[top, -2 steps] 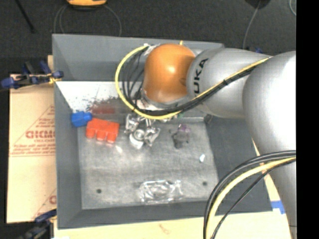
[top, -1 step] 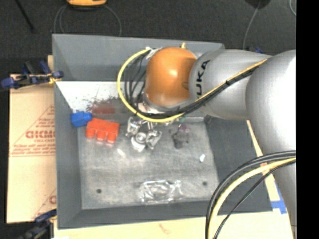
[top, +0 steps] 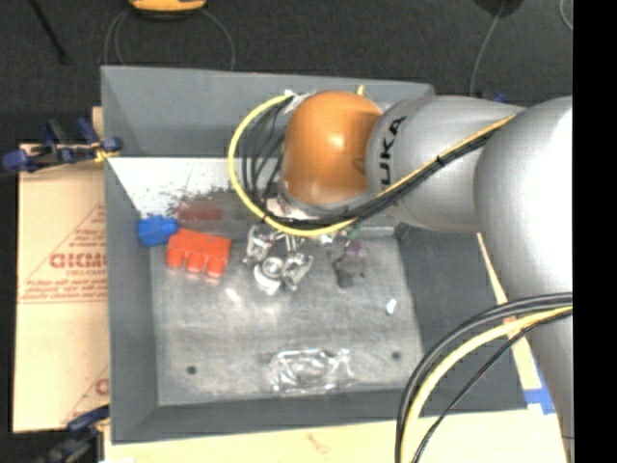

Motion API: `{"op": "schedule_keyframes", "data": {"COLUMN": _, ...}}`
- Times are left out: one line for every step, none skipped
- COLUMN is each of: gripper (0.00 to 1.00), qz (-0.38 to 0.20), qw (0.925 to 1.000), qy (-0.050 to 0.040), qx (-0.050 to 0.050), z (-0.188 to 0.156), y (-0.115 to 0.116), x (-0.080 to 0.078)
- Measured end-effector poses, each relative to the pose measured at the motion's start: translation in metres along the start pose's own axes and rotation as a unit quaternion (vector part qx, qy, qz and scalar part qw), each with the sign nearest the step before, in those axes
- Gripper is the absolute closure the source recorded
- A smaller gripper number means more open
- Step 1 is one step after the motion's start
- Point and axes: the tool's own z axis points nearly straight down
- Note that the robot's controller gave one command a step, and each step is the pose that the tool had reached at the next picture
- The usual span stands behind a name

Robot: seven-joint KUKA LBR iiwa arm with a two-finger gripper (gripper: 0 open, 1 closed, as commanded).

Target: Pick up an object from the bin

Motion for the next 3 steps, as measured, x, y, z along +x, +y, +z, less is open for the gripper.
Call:
{"op": "schedule_keyframes", "data": {"gripper": 1.00, "qz": 0.022, "qw": 0.9998, "qy": 0.0032, "qx": -0.001, "z": 0.000, "y": -0.002, "x": -0.002}}
{"op": "schedule_keyframes", "data": {"gripper": 1.00, "qz": 0.041, "qw": 0.9992, "qy": 0.0032, "qx": -0.001, "z": -0.002, "y": 0.003, "x": -0.008}}
{"op": "schedule_keyframes", "data": {"gripper": 1.00, "qz": 0.016, "qw": 0.9998, "qy": 0.0073, "qx": -0.003, "z": -0.008, "y": 0.005, "x": 0.024}}
